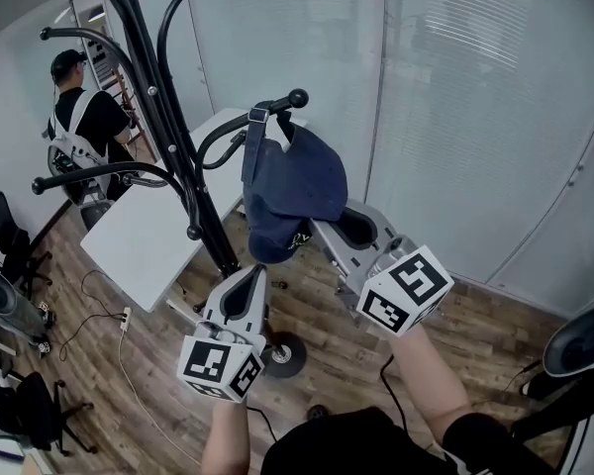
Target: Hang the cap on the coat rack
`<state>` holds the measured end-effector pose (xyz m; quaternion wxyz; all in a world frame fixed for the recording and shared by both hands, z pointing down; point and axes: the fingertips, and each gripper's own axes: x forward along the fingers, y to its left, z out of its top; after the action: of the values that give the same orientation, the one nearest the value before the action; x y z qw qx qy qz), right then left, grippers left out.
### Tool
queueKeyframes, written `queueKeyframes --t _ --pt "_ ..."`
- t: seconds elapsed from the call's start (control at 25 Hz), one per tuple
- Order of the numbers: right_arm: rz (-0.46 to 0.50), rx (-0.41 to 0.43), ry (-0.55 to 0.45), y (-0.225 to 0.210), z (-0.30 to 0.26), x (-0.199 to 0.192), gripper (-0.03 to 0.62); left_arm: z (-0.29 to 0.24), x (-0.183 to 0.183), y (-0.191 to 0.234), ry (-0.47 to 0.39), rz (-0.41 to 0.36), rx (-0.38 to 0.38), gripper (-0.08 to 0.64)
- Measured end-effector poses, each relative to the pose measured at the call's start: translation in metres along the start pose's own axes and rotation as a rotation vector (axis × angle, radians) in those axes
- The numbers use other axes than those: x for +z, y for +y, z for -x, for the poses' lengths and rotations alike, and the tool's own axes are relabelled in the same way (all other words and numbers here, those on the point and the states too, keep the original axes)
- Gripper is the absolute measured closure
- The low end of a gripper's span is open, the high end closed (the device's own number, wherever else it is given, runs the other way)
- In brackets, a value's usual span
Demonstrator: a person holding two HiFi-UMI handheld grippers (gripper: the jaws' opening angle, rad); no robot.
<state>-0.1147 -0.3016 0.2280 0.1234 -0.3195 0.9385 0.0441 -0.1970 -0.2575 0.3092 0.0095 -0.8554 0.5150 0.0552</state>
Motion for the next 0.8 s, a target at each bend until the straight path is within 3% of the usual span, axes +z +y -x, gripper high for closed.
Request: queueKeyframes --t 0.44,0.8 --pt "0.011 -0.033 -0.021 -0.002 0.014 0.006 0.506 0.007 -0.004 -0.007 0.010 0.004 0.010 0.545" --pt "0.006 -0.001 -0.016 0.006 0.046 0.013 0.494 0.019 -0.006 -0.039 0.021 0.003 0.016 0.545"
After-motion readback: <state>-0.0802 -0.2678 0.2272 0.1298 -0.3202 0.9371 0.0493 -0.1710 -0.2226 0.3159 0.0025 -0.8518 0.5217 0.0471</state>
